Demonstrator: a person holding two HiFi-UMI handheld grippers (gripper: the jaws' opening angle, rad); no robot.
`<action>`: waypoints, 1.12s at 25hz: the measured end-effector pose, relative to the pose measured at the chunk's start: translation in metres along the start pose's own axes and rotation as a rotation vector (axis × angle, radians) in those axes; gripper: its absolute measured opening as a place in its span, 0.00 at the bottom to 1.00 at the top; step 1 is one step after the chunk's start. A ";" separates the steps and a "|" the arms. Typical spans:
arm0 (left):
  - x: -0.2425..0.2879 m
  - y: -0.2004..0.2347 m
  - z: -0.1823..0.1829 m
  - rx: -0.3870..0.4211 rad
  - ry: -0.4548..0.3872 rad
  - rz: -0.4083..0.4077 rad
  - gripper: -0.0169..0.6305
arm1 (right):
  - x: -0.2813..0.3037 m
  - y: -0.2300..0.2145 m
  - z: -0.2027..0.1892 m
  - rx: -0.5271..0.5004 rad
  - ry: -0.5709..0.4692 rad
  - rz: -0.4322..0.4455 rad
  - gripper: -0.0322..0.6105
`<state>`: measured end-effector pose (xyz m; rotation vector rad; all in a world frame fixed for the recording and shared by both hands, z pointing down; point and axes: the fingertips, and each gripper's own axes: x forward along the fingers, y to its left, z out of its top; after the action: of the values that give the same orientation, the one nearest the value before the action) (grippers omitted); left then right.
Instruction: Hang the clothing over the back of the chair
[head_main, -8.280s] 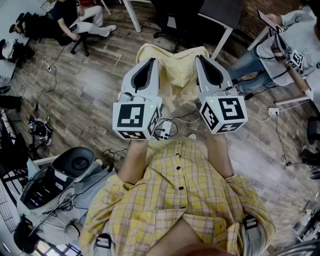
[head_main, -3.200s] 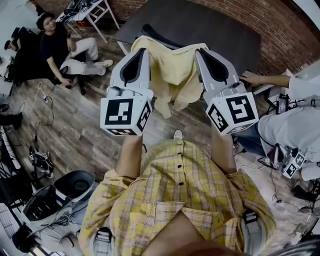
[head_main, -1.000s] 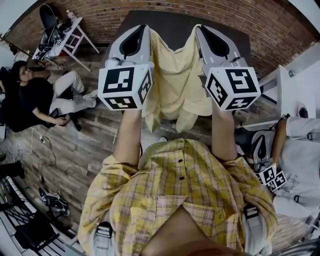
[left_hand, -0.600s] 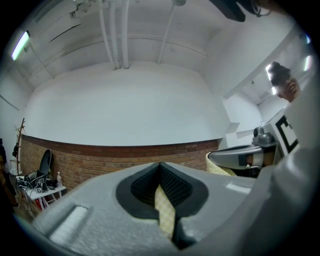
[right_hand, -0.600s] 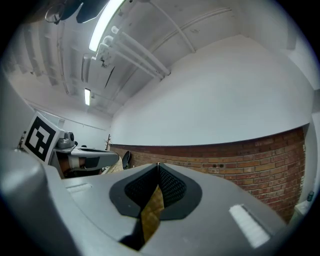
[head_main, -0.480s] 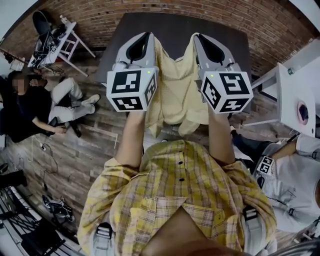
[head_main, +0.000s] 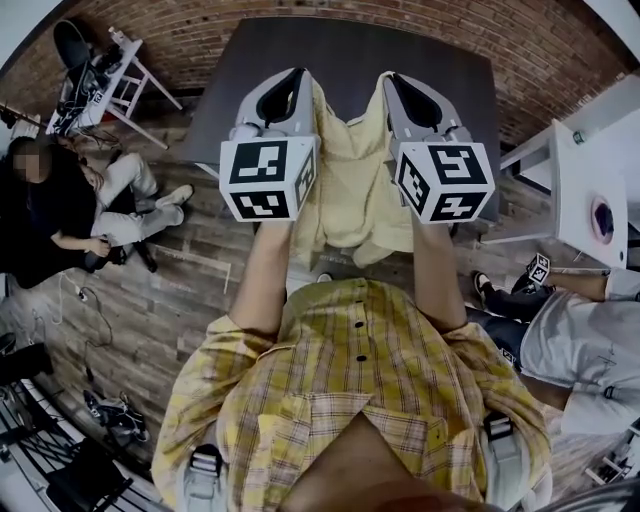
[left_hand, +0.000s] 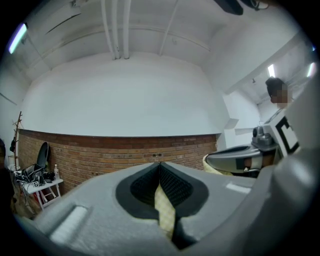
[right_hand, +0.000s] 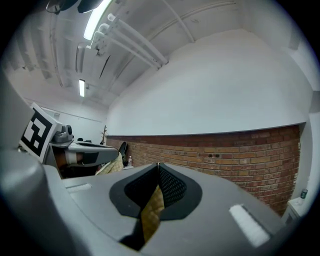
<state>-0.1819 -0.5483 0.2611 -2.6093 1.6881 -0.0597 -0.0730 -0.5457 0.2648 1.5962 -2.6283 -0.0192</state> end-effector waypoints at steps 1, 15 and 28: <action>0.001 0.000 -0.001 0.001 0.004 0.000 0.03 | 0.001 0.000 -0.002 -0.001 0.006 -0.001 0.07; 0.008 -0.003 -0.037 0.027 0.162 -0.018 0.04 | 0.009 0.002 -0.039 0.024 0.132 0.021 0.16; -0.005 -0.015 -0.044 0.026 0.181 -0.007 0.13 | -0.011 0.012 -0.049 0.028 0.182 0.048 0.28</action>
<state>-0.1728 -0.5380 0.3061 -2.6628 1.7171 -0.3250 -0.0756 -0.5289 0.3141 1.4658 -2.5364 0.1578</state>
